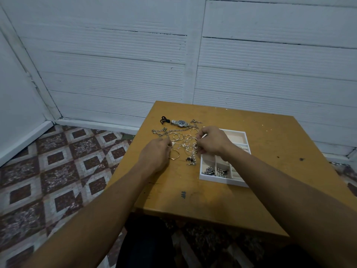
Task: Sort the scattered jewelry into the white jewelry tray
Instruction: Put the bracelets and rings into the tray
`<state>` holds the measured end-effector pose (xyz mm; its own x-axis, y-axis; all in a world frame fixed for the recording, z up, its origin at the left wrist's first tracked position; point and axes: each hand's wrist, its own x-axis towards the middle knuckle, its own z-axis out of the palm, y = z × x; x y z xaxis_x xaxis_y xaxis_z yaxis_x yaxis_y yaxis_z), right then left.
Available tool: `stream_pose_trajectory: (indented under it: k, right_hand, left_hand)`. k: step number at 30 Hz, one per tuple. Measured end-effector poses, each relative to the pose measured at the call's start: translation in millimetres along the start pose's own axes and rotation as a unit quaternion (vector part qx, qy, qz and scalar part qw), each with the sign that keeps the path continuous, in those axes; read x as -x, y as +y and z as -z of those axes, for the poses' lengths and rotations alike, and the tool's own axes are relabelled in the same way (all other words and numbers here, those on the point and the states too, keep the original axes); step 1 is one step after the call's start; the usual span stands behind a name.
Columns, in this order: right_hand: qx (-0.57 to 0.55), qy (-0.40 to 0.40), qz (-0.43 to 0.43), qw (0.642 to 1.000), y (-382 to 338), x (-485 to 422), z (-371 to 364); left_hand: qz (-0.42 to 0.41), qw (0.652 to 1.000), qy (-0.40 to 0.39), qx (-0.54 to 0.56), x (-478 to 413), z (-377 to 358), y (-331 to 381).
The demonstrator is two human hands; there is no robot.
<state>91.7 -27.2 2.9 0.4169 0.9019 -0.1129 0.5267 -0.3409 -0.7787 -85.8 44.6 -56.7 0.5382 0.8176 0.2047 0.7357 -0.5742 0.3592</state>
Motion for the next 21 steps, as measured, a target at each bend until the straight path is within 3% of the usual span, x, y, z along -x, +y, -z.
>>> stream_pose_trajectory:
  k: [21]
  right_hand:
    - [-0.233, -0.062, -0.095, 0.966, -7, 2, 9]
  left_hand:
    - [-0.011, 1.0, -0.015, -0.021, 3, -3, 4]
